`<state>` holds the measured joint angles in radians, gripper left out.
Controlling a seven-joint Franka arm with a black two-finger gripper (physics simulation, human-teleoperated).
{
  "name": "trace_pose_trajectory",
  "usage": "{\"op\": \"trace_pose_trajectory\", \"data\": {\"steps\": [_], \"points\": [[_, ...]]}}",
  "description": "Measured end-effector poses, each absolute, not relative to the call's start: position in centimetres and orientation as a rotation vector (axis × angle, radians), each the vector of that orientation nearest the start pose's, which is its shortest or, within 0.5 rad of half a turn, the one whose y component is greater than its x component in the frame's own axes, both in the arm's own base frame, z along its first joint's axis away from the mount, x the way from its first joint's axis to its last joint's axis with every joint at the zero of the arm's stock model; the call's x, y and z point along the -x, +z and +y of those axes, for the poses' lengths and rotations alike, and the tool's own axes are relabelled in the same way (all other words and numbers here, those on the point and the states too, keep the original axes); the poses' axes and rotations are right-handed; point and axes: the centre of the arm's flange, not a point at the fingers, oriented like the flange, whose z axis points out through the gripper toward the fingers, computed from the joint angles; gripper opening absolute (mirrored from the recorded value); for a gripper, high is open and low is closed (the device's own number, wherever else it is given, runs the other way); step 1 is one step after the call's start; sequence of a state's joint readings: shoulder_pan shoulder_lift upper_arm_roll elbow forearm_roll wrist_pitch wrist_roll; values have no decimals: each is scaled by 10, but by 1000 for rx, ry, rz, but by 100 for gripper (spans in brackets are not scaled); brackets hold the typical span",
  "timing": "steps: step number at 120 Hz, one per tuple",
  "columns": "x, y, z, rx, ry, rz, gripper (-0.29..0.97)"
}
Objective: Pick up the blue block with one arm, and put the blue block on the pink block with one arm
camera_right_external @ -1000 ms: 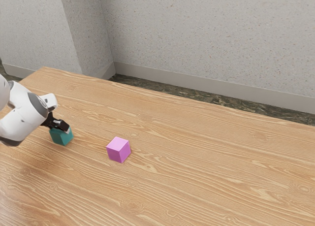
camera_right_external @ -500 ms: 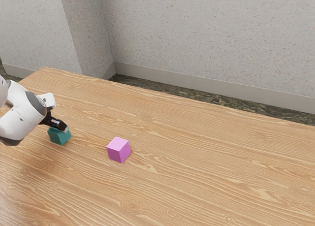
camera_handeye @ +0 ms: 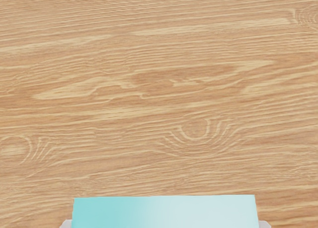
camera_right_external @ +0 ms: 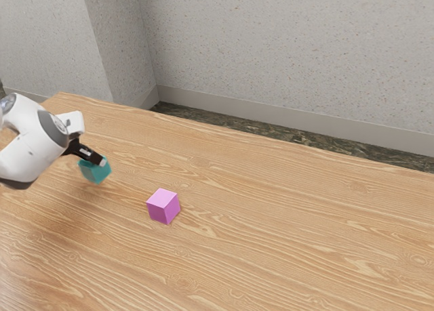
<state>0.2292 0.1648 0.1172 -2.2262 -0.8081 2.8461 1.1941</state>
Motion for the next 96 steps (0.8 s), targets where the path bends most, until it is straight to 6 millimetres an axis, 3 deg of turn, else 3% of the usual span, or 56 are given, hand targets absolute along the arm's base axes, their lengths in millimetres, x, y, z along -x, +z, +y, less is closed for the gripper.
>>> {"op": "trace_pose_trajectory", "data": {"steps": [22,53,78,96], "points": [[-518,366,175,2990,-944,295,31],[-528,370,107,3045,-962,388,32],[-530,366,64,3099,-951,391,33],[-530,363,46,3136,-942,350,34]]}}
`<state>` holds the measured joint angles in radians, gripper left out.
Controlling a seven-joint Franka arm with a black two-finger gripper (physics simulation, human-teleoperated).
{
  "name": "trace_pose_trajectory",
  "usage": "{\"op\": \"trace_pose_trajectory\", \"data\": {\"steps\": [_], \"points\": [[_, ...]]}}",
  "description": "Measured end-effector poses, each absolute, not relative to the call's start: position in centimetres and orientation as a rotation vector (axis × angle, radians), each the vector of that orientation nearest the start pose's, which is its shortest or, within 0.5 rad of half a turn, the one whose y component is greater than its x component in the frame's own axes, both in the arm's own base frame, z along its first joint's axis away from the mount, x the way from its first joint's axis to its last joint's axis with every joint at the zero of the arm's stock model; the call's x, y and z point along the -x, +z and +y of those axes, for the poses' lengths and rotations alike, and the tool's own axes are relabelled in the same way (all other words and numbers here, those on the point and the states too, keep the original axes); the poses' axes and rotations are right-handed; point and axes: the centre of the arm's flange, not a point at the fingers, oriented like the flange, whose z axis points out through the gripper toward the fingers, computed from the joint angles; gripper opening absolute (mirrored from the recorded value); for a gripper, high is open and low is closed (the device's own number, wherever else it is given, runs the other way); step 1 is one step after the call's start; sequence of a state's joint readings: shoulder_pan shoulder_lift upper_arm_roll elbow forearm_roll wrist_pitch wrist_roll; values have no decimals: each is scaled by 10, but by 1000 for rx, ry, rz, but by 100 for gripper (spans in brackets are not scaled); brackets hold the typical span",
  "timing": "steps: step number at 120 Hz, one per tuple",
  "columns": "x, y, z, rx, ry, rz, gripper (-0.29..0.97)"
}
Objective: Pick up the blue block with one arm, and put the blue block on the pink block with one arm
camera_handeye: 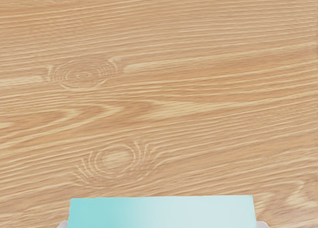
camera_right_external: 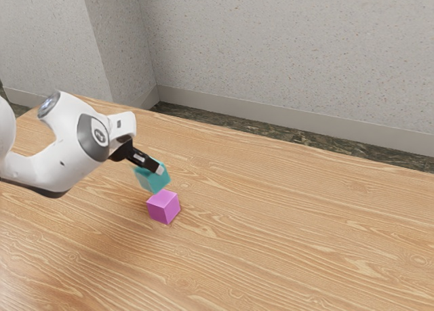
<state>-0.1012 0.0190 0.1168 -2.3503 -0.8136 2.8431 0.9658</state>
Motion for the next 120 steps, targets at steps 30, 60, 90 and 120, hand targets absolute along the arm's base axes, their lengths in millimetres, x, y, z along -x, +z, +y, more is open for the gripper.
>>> {"op": "trace_pose_trajectory", "data": {"steps": [30,60,90,120], "points": [[-530,360,52,3172,-928,208,35],[-526,355,80,3183,-913,39,36],[-529,352,64,3206,-899,33,36],[-533,355,49,3214,-899,70,54]]}}
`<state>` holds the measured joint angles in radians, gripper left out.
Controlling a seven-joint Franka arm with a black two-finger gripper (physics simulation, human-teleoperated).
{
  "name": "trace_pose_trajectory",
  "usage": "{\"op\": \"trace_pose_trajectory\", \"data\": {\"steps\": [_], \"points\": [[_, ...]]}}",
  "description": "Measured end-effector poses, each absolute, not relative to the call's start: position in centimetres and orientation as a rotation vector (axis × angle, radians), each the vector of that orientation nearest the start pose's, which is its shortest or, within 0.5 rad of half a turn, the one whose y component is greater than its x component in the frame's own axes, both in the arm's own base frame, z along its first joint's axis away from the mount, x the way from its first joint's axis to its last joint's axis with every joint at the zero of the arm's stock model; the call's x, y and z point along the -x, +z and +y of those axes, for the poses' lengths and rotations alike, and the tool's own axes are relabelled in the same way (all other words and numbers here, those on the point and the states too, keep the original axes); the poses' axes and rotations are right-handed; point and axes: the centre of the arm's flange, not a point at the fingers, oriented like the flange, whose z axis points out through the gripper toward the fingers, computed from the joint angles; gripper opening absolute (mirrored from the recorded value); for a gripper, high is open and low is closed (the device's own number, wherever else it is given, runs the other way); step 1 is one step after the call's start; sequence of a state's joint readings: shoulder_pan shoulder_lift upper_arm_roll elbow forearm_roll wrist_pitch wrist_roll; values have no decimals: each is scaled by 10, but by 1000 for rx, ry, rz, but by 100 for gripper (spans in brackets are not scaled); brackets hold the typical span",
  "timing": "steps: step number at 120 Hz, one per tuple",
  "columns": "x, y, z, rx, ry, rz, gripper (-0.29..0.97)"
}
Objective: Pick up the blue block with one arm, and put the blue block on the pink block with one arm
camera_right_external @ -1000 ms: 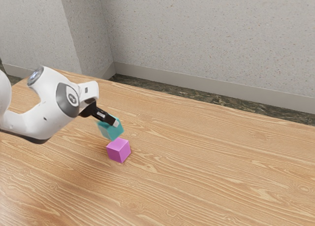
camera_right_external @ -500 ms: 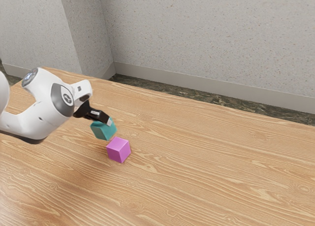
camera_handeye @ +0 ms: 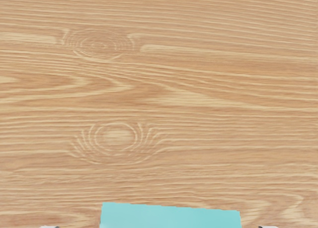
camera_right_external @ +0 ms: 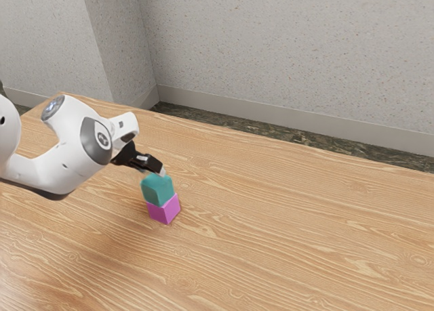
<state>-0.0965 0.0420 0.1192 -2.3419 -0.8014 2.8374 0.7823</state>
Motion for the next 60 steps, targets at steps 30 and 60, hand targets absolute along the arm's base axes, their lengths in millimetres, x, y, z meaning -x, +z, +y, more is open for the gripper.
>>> {"op": "trace_pose_trajectory", "data": {"steps": [30,60], "points": [[-570,480,119,3077,-902,366,62],[-548,628,166,3191,-595,283,65]]}}
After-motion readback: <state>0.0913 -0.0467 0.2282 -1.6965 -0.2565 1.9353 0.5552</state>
